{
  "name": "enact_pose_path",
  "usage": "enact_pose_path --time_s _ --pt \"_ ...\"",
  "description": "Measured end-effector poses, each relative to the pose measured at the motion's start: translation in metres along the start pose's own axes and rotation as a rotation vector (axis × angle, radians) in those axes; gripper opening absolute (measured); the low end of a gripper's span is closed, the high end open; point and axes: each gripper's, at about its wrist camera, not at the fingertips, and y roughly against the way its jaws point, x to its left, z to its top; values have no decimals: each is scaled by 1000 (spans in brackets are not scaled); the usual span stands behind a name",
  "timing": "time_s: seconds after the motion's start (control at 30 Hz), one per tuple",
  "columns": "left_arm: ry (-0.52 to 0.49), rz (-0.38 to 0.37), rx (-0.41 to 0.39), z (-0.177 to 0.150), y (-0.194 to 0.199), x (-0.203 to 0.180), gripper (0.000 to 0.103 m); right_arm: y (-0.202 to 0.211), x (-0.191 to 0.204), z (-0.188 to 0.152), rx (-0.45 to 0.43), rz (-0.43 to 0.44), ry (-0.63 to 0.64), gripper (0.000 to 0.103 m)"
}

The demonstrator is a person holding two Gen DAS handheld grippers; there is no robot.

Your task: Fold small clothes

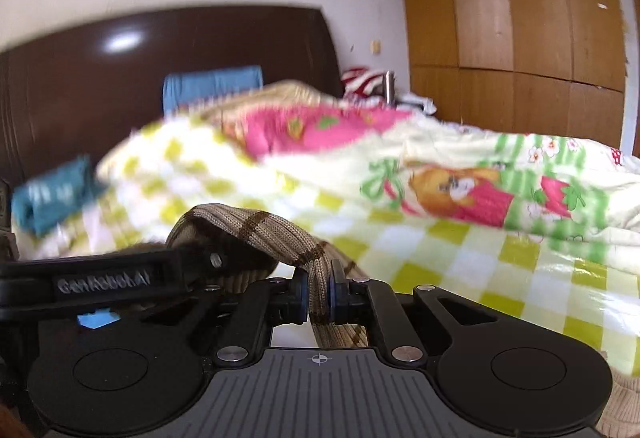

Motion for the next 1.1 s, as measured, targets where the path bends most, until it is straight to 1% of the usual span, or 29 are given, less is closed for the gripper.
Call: enact_pose_path --time_s 0.07,0.17,0.23,0.3,0.33,0.37,0.4,0.43,0.47,0.53,0.6,0.7,0.73,0.77,0.8,0.83,0.87,0.93,0.97,1.03,1.07,1.1 --pt "-31 -48 6 2 -3 -21 45 16 -9 1 -26 -6 -28 8" --pt "-67 -143 61 -17 -20 -62 46 52 -33 -11 -45 -54 -105 8" --pt "-69 -215 140 -43 -37 -89 47 79 -56 -30 -60 -131 -177 9" --pt "-95 -272 251 -78 -60 -120 49 106 -86 -58 -59 -222 -271 11" --pt "-112 -281 298 -94 -70 -133 49 119 -102 -75 -48 -277 -320 16" --pt "-122 -282 336 -108 -77 -143 49 130 -118 -94 -34 -336 -362 19" --pt "-122 -287 357 -119 -81 -150 49 138 -132 -111 0 -392 -392 20" --pt "-120 -285 358 -124 -80 -152 50 146 -146 -126 41 -435 -429 20" --pt "-122 -271 352 -126 -78 -153 51 154 -158 -138 68 -457 -469 20" --pt "-123 -238 329 -122 -69 -150 59 169 -173 -154 90 -479 -514 21" --pt "-125 -189 317 -116 -61 -139 67 181 -177 -159 83 -494 -485 27" --pt "-131 -81 322 -117 -54 -121 68 190 -175 -159 63 -503 -433 28" --pt "-122 -66 328 -119 -51 -116 68 190 -175 -158 60 -494 -432 29" --pt "-121 -60 329 -120 -46 -114 68 190 -176 -157 51 -505 -428 29" --pt "-133 -55 322 -122 -40 -115 68 188 -173 -155 45 -532 -392 29" --pt "-156 -52 314 -123 -35 -118 68 186 -166 -153 47 -561 -324 30" --pt "-186 -56 305 -124 -29 -122 68 181 -159 -149 57 -598 -228 31" --pt "-273 -72 290 -127 -18 -134 68 172 -142 -145 70 -665 -29 37" --pt "-316 -88 286 -129 -14 -141 68 167 -134 -143 73 -683 58 40" --pt "-401 -135 297 -139 -7 -158 69 163 -121 -141 69 -679 189 50" --pt "-458 -154 310 -147 -6 -167 69 162 -116 -140 65 -659 231 51" --pt "-526 -157 315 -158 -4 -177 69 160 -111 -138 60 -634 267 51"
